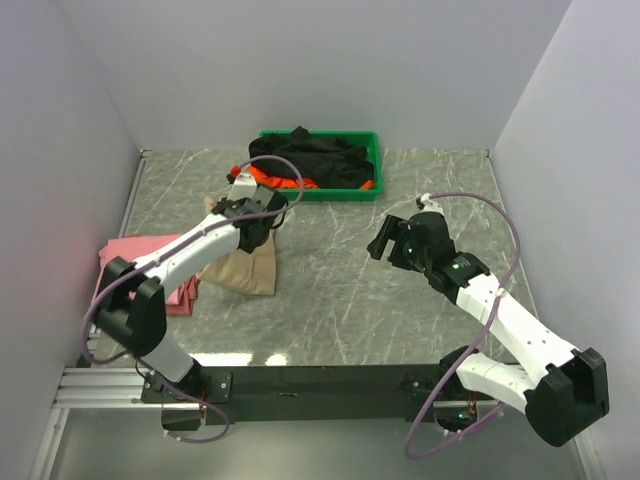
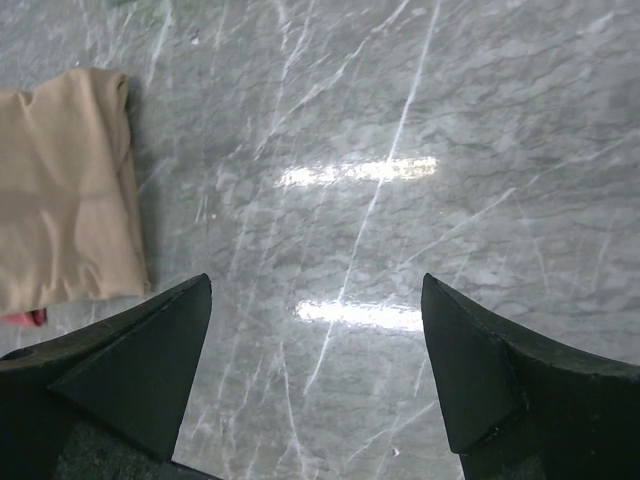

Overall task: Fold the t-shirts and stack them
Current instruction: Neatly place the folded tshirt to the corner

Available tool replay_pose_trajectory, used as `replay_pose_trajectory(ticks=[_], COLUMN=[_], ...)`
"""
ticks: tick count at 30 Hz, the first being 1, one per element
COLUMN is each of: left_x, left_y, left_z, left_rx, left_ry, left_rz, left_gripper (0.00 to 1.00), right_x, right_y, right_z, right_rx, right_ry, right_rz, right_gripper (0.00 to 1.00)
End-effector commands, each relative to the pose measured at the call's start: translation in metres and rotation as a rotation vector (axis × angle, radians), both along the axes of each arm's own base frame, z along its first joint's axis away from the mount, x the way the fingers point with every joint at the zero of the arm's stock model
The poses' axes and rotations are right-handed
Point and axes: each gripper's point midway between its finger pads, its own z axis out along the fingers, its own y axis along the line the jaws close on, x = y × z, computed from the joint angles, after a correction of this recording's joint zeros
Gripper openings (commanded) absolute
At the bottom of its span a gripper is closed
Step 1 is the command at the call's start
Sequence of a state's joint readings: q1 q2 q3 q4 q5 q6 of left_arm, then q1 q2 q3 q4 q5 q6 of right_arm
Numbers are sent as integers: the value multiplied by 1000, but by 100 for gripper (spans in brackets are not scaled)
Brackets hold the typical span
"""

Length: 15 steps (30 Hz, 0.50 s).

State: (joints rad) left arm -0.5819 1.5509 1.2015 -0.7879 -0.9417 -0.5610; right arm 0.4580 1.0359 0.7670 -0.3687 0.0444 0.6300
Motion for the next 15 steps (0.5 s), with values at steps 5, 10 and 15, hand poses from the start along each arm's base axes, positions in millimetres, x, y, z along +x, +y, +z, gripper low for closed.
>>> replay_pose_trajectory(ticks=[5, 10, 15], left_x=[-2, -13, -20], left_y=[37, 49, 63], left_z=[30, 24, 37], left_rx=[298, 374, 421], left_ry=[-16, -5, -163], left_rz=[182, 193, 278], left_gripper=[1, 0, 1], right_x=[11, 13, 15], right_y=[-19, -21, -19], right_z=[-1, -8, -19], right_rx=[-46, -57, -64], right_ry=[-17, 5, 38], right_rz=[-60, -68, -51], right_gripper=[92, 92, 92])
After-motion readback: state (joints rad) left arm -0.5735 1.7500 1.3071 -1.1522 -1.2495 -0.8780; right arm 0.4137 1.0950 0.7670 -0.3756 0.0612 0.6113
